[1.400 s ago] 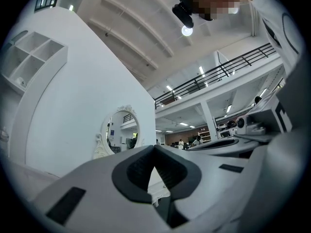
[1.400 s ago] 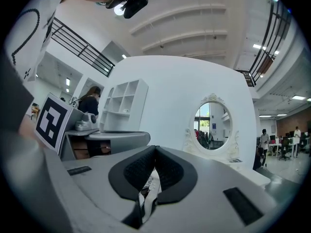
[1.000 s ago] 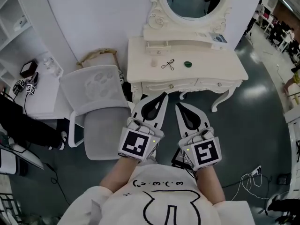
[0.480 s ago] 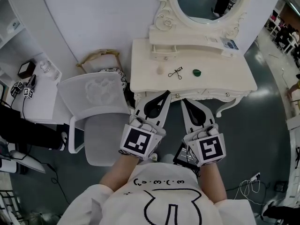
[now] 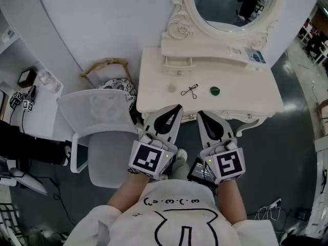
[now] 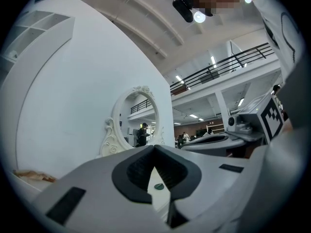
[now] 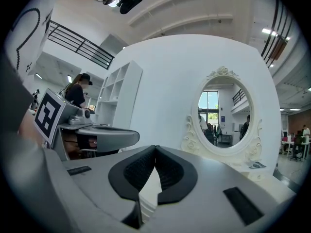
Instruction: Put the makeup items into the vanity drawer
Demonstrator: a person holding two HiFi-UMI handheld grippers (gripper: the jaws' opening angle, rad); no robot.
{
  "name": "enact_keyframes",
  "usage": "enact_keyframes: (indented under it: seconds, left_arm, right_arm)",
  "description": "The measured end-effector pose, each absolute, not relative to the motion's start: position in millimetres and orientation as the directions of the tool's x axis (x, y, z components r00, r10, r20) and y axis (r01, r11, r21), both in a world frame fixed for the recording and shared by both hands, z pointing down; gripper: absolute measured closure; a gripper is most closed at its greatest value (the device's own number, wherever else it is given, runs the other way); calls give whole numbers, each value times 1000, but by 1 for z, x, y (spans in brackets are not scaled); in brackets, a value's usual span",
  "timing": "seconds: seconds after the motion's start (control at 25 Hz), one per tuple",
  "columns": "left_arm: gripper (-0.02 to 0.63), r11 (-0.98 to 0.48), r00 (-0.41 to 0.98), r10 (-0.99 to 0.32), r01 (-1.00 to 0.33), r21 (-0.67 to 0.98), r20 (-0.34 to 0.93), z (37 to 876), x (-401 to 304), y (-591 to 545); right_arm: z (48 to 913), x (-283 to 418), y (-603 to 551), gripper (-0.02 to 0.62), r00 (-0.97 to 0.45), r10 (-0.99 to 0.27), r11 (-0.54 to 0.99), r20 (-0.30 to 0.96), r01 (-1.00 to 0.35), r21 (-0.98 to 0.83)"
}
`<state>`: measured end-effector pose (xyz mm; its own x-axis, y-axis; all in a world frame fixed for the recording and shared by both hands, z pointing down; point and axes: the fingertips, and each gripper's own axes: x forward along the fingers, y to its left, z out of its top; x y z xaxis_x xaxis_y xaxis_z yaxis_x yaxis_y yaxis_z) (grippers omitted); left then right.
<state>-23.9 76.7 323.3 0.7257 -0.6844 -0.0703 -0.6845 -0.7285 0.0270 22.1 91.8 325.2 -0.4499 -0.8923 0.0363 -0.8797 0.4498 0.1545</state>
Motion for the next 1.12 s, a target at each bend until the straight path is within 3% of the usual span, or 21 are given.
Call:
enact_keyframes:
  seconds: [0.76, 1.12]
  left_arm:
    - [612, -617, 617, -787, -786, 37, -29, 333, 35, -63]
    - [612, -654, 655, -755, -756, 45, 35, 358, 42, -90]
  right_arm:
    - [351, 69, -56, 586, -673, -706, 708, 220, -683, 183]
    - [386, 72, -87, 569, -684, -637, 767, 355, -608, 205]
